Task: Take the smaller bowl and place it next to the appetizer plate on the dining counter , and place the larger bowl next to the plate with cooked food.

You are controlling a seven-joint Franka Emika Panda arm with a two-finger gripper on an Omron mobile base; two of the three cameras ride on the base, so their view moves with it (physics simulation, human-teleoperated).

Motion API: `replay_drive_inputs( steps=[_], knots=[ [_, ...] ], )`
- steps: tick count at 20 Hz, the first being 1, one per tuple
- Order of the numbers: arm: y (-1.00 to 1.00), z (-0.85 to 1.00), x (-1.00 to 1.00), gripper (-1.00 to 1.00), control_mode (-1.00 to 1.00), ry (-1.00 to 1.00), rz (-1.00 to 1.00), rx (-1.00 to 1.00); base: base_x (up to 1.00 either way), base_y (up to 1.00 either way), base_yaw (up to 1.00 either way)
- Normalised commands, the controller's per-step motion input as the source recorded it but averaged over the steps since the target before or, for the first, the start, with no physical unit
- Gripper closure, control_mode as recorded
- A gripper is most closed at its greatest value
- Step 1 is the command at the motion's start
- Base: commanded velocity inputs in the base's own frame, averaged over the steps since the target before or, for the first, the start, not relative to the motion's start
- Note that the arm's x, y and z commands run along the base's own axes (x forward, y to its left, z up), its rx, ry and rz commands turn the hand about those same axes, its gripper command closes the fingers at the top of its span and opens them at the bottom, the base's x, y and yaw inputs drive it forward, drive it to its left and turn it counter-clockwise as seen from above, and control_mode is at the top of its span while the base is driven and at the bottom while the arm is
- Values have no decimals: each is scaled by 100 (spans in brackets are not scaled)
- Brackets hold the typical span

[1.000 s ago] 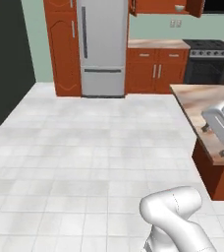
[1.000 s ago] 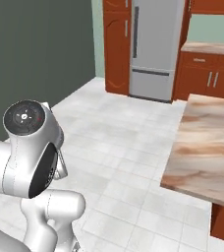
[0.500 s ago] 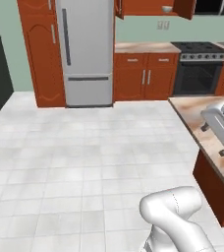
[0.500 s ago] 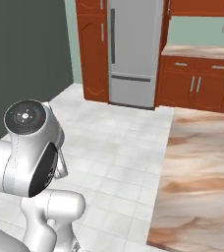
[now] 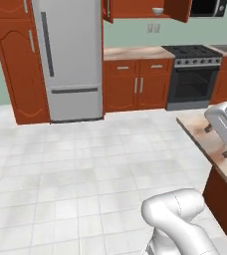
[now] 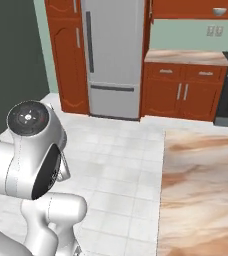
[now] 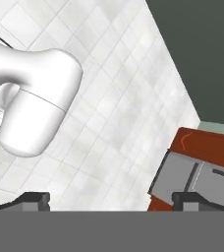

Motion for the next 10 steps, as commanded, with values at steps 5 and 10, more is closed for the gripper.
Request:
replay_drive_inputs(
  steps=[5,10],
  knots=[
    [0,0,0,-100,100,0,0,0,100,53,-26],
    [0,0,0,-100,100,0,0,0,100,53,-25]
  ],
)
